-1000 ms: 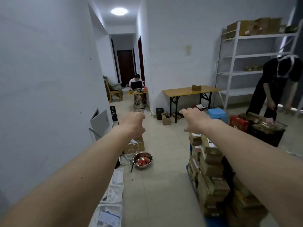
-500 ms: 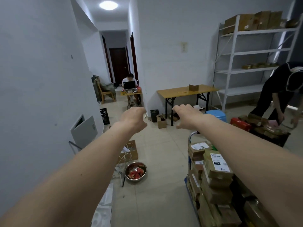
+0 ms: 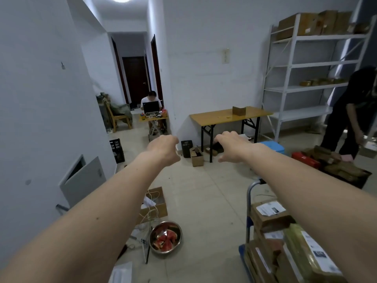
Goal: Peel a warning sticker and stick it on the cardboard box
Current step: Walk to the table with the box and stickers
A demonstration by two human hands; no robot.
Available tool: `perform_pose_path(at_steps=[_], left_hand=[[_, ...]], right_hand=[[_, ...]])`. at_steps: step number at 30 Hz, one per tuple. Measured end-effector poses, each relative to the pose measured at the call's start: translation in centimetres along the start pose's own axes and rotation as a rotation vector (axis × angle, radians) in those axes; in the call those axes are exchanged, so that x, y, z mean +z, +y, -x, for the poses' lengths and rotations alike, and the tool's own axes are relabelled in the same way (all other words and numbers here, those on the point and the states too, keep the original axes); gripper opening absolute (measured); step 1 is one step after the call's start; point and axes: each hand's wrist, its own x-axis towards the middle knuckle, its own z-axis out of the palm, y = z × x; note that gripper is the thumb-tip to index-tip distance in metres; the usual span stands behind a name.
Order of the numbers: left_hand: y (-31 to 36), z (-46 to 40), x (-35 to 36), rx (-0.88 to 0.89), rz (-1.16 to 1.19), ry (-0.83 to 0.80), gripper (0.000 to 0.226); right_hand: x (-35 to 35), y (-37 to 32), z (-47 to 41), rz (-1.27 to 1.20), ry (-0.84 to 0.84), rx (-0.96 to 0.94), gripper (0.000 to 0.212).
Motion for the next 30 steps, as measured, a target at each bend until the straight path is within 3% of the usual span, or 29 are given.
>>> perform_pose_path(at_steps=[5, 14, 21, 30], left_hand=[[-3.6, -8.7, 0.9, 0.024, -0.022, -0.019, 0.050], [-3.4, -22.0, 5.3, 0.118, -0.079, -0.064, 0.040], [0.1, -36.0, 7.4, 0.119, -0.063, -0.046, 0.056], [4.3, -52.4, 11.2, 0.140, -0.076, -0.081, 0.042]], right_hand=[[1.1, -0.7, -8.2, -0.004, 0.016, 0.022, 0.056], [3.2, 4.1, -20.5, -0.010, 0.017, 0.074, 0.060], [3.8, 12.5, -31.0, -0.005, 0.048, 0.083, 0.062], [4.4, 23.8, -44.7, -0.038, 0.014, 0.154, 0.061]])
